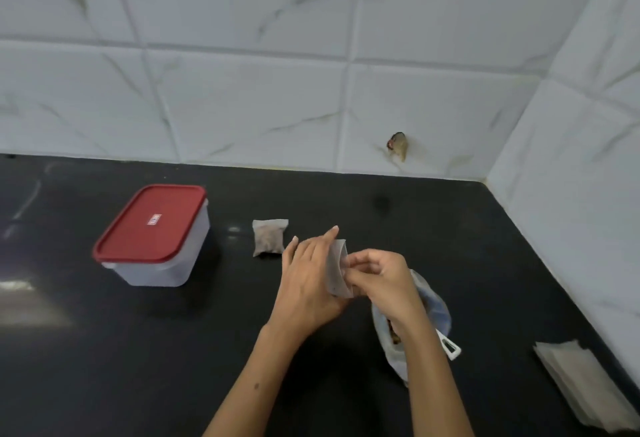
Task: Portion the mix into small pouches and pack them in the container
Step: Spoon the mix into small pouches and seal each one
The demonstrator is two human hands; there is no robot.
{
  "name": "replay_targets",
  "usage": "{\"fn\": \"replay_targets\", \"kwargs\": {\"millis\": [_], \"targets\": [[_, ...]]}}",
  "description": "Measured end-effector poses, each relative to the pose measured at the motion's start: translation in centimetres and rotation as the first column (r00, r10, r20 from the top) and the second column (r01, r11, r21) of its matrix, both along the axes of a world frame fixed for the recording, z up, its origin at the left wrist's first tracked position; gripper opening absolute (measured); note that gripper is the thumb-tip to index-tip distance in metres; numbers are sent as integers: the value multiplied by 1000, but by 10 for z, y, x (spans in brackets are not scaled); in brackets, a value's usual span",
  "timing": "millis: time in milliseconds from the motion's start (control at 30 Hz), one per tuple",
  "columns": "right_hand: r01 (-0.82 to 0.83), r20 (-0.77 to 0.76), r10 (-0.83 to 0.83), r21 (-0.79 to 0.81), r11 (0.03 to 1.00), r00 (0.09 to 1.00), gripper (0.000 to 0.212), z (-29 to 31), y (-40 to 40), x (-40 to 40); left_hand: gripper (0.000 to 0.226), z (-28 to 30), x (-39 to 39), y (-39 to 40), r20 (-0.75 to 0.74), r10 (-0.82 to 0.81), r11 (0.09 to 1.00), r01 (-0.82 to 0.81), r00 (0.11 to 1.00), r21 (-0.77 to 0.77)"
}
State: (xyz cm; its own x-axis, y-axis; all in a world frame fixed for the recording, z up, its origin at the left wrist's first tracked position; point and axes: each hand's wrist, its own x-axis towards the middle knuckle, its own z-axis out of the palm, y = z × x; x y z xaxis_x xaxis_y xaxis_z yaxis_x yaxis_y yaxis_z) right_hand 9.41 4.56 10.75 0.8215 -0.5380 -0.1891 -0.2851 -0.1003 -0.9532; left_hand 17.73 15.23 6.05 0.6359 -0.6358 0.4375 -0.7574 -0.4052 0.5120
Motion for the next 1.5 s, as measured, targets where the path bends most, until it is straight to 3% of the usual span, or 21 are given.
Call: {"fn": "replay_targets", "kwargs": {"millis": [167, 367, 433, 533, 633, 800, 967, 1033, 1100, 1167, 1233, 1300, 1367, 1500], "targets": [[-37, 46, 52, -269, 962, 998, 24, -2, 10, 13, 66, -8, 12, 11, -22, -6, 980, 2, 1000, -198], [-226, -170, 159, -536, 813, 973, 36, 9, 20, 18, 60, -10, 16, 10, -33, -52, 974, 43, 998, -224], [-274, -206, 192, -526, 805, 959, 38, 11, 21, 18, 56, -9, 13, 8, -47, -84, 970, 71, 995, -233], [-245, -135, 207, -394, 886, 969, 47, 11, 20, 18, 56, -10, 9, 6, -75, -97, 956, 72, 992, -283], [-237, -85, 222, -341, 910, 971, 33, 8, 19, 15, 65, -14, 10, 2, -77, -69, 956, 44, 995, -291], [-247, -123, 218, -342, 907, 968, 27, 11, 19, 6, 58, -16, 5, -7, -55, -61, 949, 41, 997, -313], [-25, -27, 16, -346, 938, 1000, 12, 20, -1, -21, 62, -21, -11, -18, -323, -85, 949, -23, 943, -315], [112, -113, -179, -444, 889, 977, 6, 18, -20, -38, 60, -22, -16, -20, -353, -95, 944, -28, 931, -329], [131, -362, -352, -513, 849, 863, 17, 10, -39, -57, 61, -24, -19, -22, -409, -118, 934, -38, 905, -354], [129, -614, -395, -431, 893, 683, 35, -2, -51, -72, 65, -29, -22, -23, -443, -127, 933, -45, 887, -358], [188, -728, -330, -273, 944, 601, 38, -11, -56, -79, 63, -34, -25, -26, -462, -135, 938, -38, 876, -345], [235, -731, -308, -204, 950, 609, 32, -18, -59, -81, 55, -37, -27, -29, -477, -135, 944, -33, 868, -328], [217, -696, -325, -242, 946, 641, 23, -21, -60, -79, 46, -39, -28, -30, -495, -134, 949, -33, 859, -313], [231, -470, -378, -341, 911, 798, 8, -17, -54, -74, 37, -43, -26, -32, -548, -131, 962, -27, 826, -272]]}}
